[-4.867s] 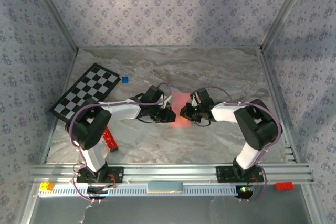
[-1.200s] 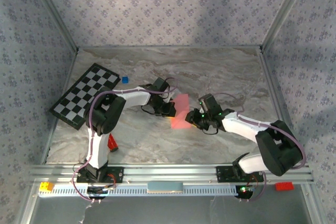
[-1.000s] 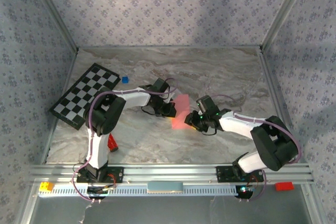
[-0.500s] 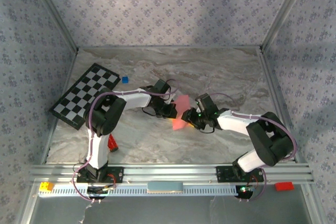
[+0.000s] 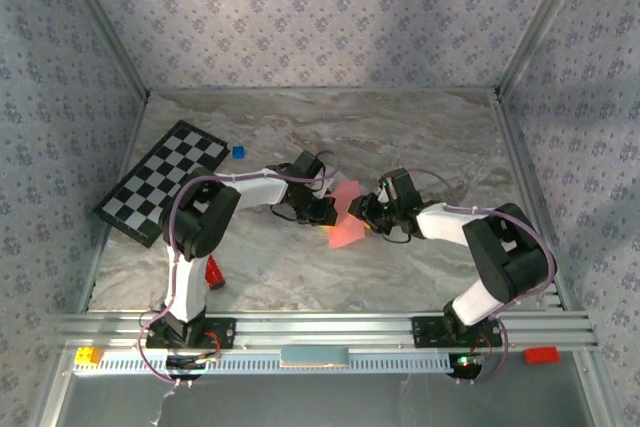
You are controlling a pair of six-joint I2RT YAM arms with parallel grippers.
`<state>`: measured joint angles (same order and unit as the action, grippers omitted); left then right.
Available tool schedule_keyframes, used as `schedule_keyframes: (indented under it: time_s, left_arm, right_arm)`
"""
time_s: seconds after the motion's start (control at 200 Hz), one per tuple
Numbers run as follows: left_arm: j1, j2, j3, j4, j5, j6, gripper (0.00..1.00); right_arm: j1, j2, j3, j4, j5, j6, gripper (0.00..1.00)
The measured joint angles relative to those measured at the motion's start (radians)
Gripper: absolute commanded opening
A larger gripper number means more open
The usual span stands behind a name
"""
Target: Fold a paper plane with a square sheet of paper (pick it up from the middle)
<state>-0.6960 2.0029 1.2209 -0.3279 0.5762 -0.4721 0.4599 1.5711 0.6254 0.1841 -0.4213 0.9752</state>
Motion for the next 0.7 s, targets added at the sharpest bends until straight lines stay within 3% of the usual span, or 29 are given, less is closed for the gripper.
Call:
schedule_keyframes:
  time_s: [0.7]
  left_arm:
    - [0.0, -0.006, -0.009, 0.013, -0.001, -0.007, 0.05]
  right_arm:
    - [-0.046, 0.086, -0.008, 0.135, -0.04, 0.001, 0.2]
